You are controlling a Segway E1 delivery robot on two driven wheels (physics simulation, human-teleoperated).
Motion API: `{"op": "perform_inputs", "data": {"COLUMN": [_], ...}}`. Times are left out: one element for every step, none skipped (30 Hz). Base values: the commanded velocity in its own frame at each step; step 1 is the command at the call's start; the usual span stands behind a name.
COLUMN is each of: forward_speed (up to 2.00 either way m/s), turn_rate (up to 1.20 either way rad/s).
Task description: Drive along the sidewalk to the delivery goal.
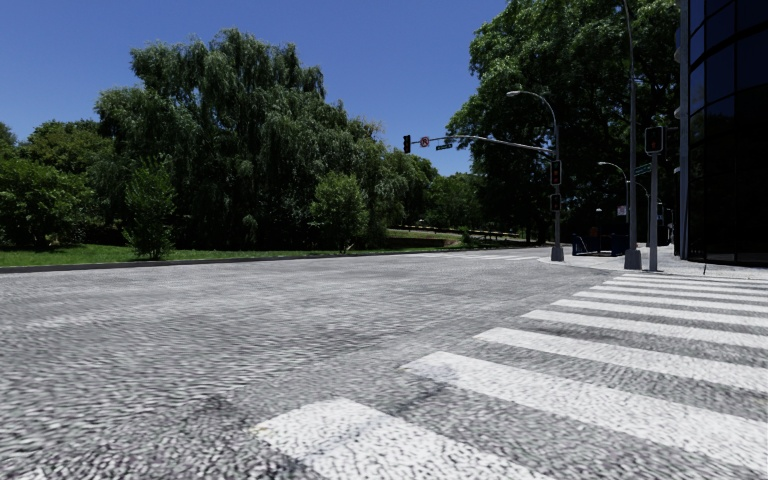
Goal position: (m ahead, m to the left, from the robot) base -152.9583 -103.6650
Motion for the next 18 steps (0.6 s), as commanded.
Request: {"op": "perform_inputs", "data": {"forward_speed": [0.0, 0.0, 0.0, 0.0, 0.0, 0.0, 0.0, 0.0, 0.0, 0.0, 0.0, 0.0, 0.0, 0.0, 0.0, 0.0, 0.0, 0.0], "turn_rate": [0.0, 0.0, 0.0, 0.0, 0.0, 0.0, 0.0, 0.0, 0.0, 0.0, 0.0, 0.0, 0.0, 0.0, 0.0, 0.0, 0.0, 0.0]}}
